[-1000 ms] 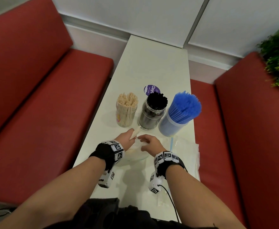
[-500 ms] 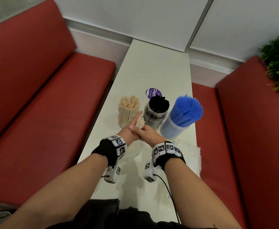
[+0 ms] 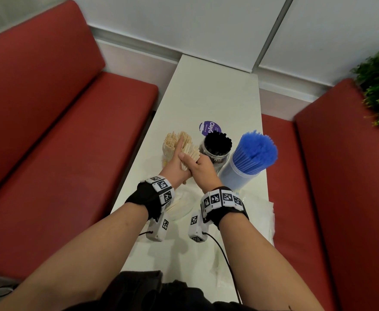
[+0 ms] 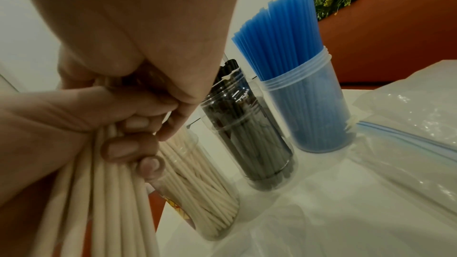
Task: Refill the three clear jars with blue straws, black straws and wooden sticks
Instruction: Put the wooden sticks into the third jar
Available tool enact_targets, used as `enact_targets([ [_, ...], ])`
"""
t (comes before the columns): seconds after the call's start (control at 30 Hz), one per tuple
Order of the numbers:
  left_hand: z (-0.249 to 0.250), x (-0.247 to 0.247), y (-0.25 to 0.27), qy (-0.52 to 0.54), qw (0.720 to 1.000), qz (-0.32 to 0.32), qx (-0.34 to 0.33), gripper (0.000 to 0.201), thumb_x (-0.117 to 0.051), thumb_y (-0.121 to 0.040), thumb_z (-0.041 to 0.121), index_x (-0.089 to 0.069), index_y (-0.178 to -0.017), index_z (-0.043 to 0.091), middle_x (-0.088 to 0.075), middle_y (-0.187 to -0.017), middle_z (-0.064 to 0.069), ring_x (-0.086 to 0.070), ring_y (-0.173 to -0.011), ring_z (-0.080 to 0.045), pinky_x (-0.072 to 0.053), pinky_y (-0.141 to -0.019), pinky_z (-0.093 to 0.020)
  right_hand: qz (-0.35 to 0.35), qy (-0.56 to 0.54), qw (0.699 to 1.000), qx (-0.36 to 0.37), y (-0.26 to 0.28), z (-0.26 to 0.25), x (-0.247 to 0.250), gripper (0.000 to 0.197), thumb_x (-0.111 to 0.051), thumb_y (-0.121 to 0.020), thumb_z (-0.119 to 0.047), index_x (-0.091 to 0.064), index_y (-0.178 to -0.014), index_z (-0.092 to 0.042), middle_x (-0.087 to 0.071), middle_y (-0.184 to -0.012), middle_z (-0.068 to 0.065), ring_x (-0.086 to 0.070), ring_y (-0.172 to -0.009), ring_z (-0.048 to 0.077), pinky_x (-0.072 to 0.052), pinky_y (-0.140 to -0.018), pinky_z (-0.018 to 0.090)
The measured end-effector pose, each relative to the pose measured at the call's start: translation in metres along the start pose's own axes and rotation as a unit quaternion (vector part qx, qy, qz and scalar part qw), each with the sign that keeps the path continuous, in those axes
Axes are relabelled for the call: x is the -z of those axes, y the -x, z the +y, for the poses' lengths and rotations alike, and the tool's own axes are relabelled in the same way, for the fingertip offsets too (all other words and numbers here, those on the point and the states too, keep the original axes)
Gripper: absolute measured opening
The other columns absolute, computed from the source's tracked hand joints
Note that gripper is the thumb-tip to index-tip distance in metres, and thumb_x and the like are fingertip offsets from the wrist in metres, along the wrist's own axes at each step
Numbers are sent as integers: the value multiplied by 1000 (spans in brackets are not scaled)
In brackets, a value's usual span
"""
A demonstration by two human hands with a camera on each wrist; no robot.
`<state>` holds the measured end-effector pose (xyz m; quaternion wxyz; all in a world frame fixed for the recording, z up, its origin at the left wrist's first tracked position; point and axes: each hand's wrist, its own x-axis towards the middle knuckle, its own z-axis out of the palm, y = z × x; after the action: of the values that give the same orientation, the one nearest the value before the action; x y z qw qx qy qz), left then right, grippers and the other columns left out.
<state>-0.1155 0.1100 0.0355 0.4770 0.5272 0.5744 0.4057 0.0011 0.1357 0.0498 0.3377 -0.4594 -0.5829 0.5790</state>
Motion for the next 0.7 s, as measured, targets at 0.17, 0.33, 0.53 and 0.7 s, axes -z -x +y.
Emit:
enact_targets([
  [0.17, 2, 0, -5, 3, 1000, 15, 18, 116, -60, -82, -8, 9, -152, 55, -20, -165, -6, -71, -72, -32, -53, -51, -34, 44, 26, 999, -7, -3, -13, -6, 31, -59, -101, -25, -61, -99, 6, -63, -77, 27, -64, -63, 43, -52, -44, 49],
  [0.33, 2, 2, -1, 45, 999, -1, 18, 114, -63, -81, -9, 1, -155, 51, -34, -148, 5, -60, -49, -5, -52, -49, -29, 93, 51, 994, 12, -9, -23, -6, 32, -56, -102, -28, -59, -103, 4, -66, -91, 31, -66, -79, 44, -55, -71, 60],
  [0.53, -5, 10, -4, 143, 983, -84, 73, 44, -75, -87, 8, -55, -125, 13, -58, -76, -3, -50, -46, -13, -44, -50, -31, 128, -85, 988, 8, -14, -41, -2, 15, -58, -100, -28, -58, -97, -13, -68, -80, 17, -71, -75, 35, -60, -79, 54],
  [0.7, -9, 18, 2, 279, 933, -205, 102, 48, -74, -79, 57, -68, -90, 11, -45, -57, 0, -41, -42, -10, -33, -40, -21, 98, -170, 980, 42, -16, -60, -3, 16, -60, -97, -28, -55, -94, -13, -58, -67, 5, -58, -57, 22, -52, -58, 36],
])
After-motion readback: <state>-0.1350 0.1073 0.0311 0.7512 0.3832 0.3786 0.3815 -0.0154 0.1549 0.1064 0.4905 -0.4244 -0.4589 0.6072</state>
